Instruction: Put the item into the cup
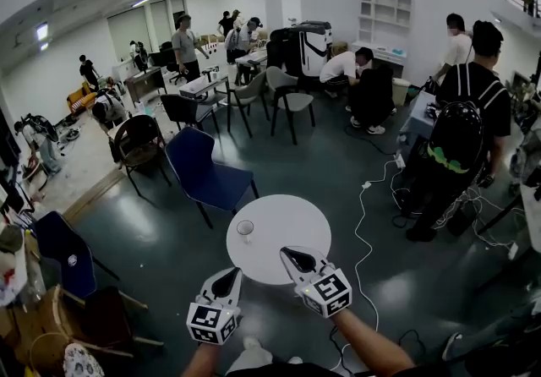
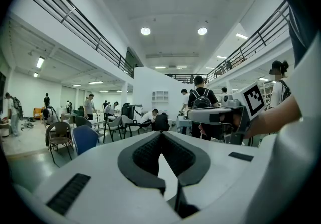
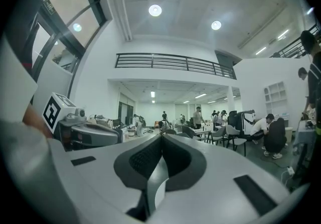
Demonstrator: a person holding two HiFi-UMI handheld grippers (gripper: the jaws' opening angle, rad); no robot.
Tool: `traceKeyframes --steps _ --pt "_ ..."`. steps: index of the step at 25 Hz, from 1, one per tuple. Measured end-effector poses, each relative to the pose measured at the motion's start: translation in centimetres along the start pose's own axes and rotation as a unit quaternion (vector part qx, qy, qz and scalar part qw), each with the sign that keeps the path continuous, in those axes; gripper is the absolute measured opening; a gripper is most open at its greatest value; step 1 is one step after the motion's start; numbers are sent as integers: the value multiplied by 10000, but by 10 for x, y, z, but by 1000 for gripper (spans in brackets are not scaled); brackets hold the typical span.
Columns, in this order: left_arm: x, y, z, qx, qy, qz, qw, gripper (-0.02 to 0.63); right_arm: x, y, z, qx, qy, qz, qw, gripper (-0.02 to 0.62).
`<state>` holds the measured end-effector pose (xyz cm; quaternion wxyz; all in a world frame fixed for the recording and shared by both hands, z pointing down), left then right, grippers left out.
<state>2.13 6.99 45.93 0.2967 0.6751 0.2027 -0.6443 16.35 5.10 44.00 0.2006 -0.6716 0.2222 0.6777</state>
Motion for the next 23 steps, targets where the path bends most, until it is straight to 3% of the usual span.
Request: traceKeyframes --steps 16,23 --pt "-5 8 -9 -244 -99 -36 9996 15 -5 -11 -1 -149 -28 74 9999 20" --pt "-6 -1 11 -214 -79 -56 9997 15 -5 4 7 -145 -46 83 9999 20"
Point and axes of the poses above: the fingertips, and each gripper's own axes: y forward along the fingers, z to its left, x out of its top, the point moved 3 cm from there along -y, backward along the fingers, and after that the axes turned 1 degree about -x, right-handed, at the moved point
